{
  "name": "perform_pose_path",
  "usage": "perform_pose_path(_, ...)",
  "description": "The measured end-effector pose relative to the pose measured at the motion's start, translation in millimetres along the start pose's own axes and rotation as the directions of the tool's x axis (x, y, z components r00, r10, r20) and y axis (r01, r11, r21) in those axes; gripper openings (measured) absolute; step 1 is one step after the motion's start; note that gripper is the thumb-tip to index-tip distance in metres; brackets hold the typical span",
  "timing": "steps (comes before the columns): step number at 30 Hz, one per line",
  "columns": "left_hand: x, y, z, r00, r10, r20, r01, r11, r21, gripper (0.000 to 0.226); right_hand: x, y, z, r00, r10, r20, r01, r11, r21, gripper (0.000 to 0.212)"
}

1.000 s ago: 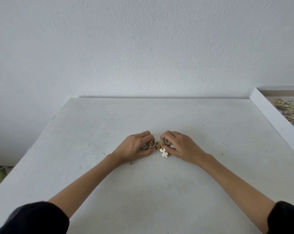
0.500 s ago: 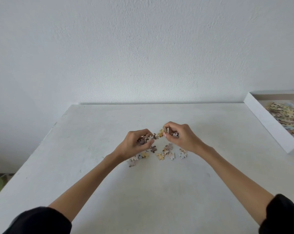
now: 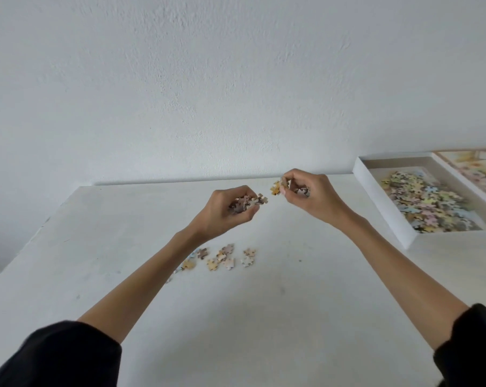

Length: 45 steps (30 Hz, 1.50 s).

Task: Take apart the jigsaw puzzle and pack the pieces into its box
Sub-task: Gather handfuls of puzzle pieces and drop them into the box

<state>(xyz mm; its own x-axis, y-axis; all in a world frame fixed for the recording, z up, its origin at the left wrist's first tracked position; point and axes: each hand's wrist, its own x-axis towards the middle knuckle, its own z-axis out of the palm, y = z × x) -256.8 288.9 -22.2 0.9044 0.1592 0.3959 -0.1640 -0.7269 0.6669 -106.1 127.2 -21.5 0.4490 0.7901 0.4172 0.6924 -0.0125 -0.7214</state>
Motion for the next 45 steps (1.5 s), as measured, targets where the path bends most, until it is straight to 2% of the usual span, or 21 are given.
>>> perform_pose_path(5,51.9,32.9,50.9,0.999,0.045,0.024,-0.043,0.998,-0.052,0.010,-10.7,25.0,-72.7,0.997,0.014,-0.075,-0.017,0.999,-0.038,0.016)
perform_pose_path(11,117.3,80.7,123.8,0.991,0.118,0.068,-0.111,0.989,-0.100,0.007,-30.1,62.3,-162.4,0.986,0.027,-0.165,-0.046,0.993,-0.112,0.007)
perform_pose_path(17,167.9,113.7,197.6,0.972,0.182,0.146,-0.169,0.981,-0.098,0.005,-48.1,110.8,-226.4,0.981,0.070,-0.182,-0.103,0.979,-0.174,0.007)
perform_pose_path(20,183.6,116.9,227.1,0.968,0.176,0.177,-0.159,0.981,-0.107,0.004,-53.1,136.7,-241.4,0.978,0.098,-0.185,-0.137,0.968,-0.211,0.009)
perform_pose_path(23,198.1,114.6,256.1,0.955,0.194,0.223,-0.183,0.981,-0.066,0.014,-59.2,162.5,-250.8,0.973,0.133,-0.191,-0.170,0.966,-0.193,0.005)
perform_pose_path(29,215.9,105.3,287.7,0.895,0.287,0.342,-0.346,0.930,0.126,0.025,-64.6,203.8,-255.2,0.964,0.185,-0.193,-0.230,0.942,-0.245,0.010)
perform_pose_path(32,217.3,101.3,290.6,0.883,0.311,0.352,-0.387,0.907,0.167,0.027,-64.0,212.9,-254.7,0.959,0.198,-0.201,-0.245,0.939,-0.242,0.019)
perform_pose_path(40,213.0,97.1,282.9,0.861,0.373,0.344,-0.437,0.891,0.127,0.025,-66.7,213.0,-249.5,0.954,0.284,-0.098,-0.300,0.924,-0.237,0.029)
perform_pose_path(45,206.5,99.2,271.8,0.872,0.359,0.332,-0.415,0.903,0.113,0.021,-68.2,199.2,-247.3,0.931,0.329,-0.155,-0.357,0.907,-0.222,0.019)
